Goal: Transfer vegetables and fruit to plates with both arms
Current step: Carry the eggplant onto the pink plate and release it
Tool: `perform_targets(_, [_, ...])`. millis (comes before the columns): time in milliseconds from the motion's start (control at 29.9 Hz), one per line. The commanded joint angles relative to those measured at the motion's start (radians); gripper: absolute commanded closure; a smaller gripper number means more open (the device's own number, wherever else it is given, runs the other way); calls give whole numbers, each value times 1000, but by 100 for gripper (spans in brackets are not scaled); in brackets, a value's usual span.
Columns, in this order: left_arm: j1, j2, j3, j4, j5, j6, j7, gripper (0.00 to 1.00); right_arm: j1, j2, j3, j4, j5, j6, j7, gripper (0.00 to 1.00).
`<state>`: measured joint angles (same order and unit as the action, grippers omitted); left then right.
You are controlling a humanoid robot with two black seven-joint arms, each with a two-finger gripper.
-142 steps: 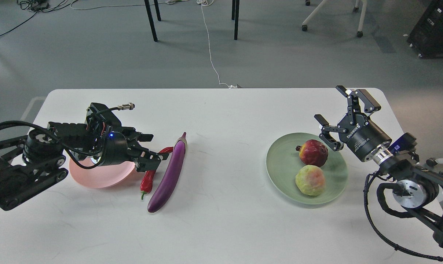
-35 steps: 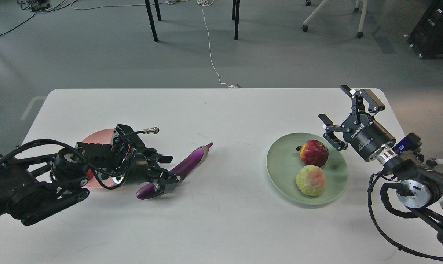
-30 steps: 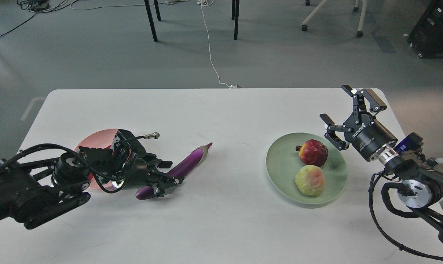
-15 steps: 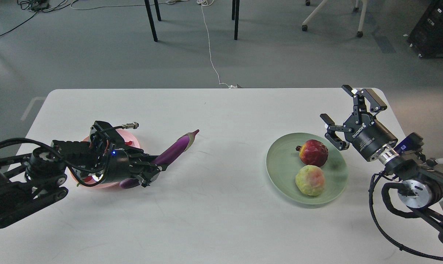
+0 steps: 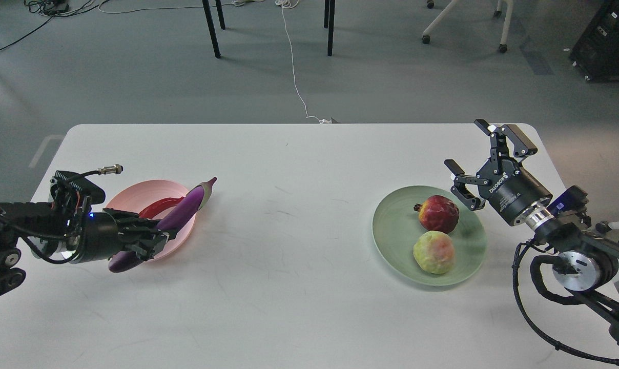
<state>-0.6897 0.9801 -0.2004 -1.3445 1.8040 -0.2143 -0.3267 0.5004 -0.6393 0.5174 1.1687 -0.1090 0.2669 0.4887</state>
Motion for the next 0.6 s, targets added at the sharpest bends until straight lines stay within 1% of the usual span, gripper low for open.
perform_targets(0, [1,0,1,34,3,1,1,66,0,-5,1,2,0,0,0,2])
perform_targets(33, [1,3,1,41,3,1,1,63,0,-5,0,2,0,0,0,2])
perform_targets(67, [1,6,1,42,3,1,1,57,0,-5,0,2,-1,0,0,2])
perform_targets(100, [-1,9,1,42,5,1,1,48,0,-5,0,2,0,2,0,2])
perform_targets(167, [-1,15,-1,42,5,1,0,23,0,-2,1,2,-1,0,0,2])
perform_targets(200, [-1,20,-2,42,5,3,-2,16,0,0,0,2,-1,0,0,2])
perform_targets(267, [-4,22,-7,42,3,4,-2,13,1,1,0,2,-1,0,0,2])
perform_targets(334, [-5,23,-17,42,3,4,-3,0,0,1,0,2,-1,0,0,2])
perform_targets(468, [-8,38,-50,41,2,4,-8,0,1,-2,0,2,-1,0,0,2])
perform_targets(568, [-10,39,-111,36,-18,6,-11,0,3,0,0,2,-3,2,0,2])
